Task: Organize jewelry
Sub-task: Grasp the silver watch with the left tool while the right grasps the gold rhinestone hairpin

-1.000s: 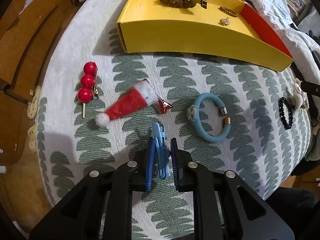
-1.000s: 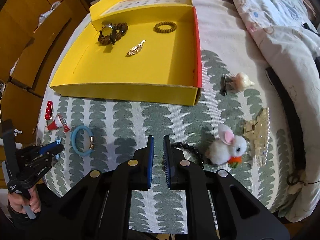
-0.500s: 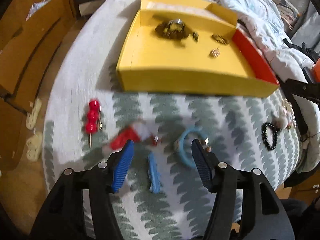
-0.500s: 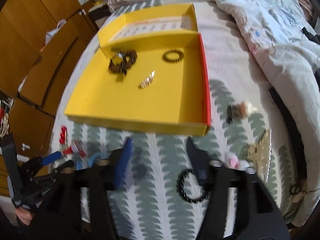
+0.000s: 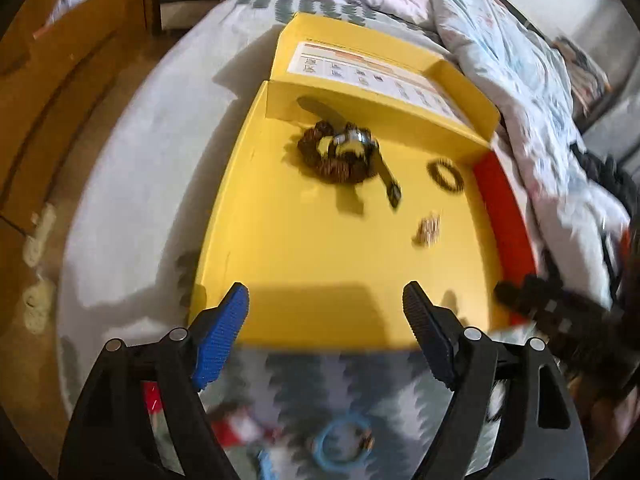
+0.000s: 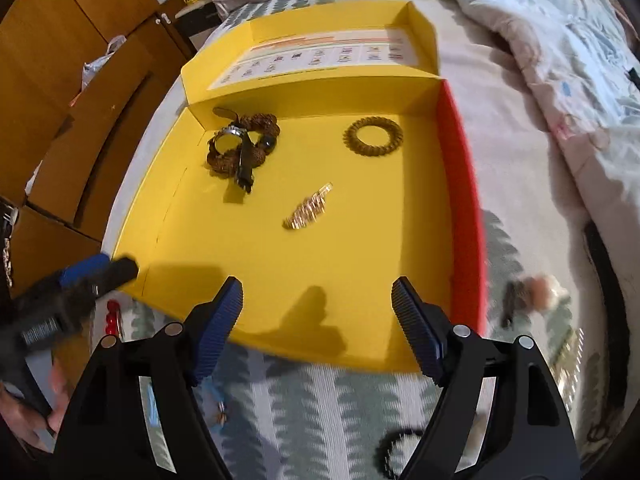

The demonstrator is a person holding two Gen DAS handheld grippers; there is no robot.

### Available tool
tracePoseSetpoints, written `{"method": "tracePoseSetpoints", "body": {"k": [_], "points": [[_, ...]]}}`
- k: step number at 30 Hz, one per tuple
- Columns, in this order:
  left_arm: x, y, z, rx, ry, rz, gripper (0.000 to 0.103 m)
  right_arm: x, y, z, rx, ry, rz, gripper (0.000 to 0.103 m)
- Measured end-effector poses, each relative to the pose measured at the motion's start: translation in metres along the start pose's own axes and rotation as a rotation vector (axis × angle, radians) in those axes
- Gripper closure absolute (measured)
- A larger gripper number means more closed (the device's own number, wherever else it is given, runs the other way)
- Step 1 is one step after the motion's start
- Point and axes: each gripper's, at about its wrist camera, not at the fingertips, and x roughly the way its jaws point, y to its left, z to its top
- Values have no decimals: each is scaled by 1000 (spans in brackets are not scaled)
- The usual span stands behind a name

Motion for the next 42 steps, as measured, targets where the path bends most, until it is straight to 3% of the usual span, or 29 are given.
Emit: {"method": "tracePoseSetpoints", "body": {"k": [3,7,17,21,25,32,42], "points": [[13,1,28,-13,-6,19,24,10,2,17,13,1,-2,24],[32,2,54,-43,21,-21,24,20,5,31,32,-4,16,24],[71,-2,86,-50,30,-117,25,46,1,33,40,26,-46,24],[78,-12,92,-9,30,-121,25,49,0,35,47,24,-39,24],[87,-20,92,31,25,-59,25,55,5,34,37,26,-52,24],[98,-24,89,74,32,6,45,70,33,35,-46,22,-132,26],[105,-24,89,104,39,15,56,93,38,37,-69,39,-200,41]]}}
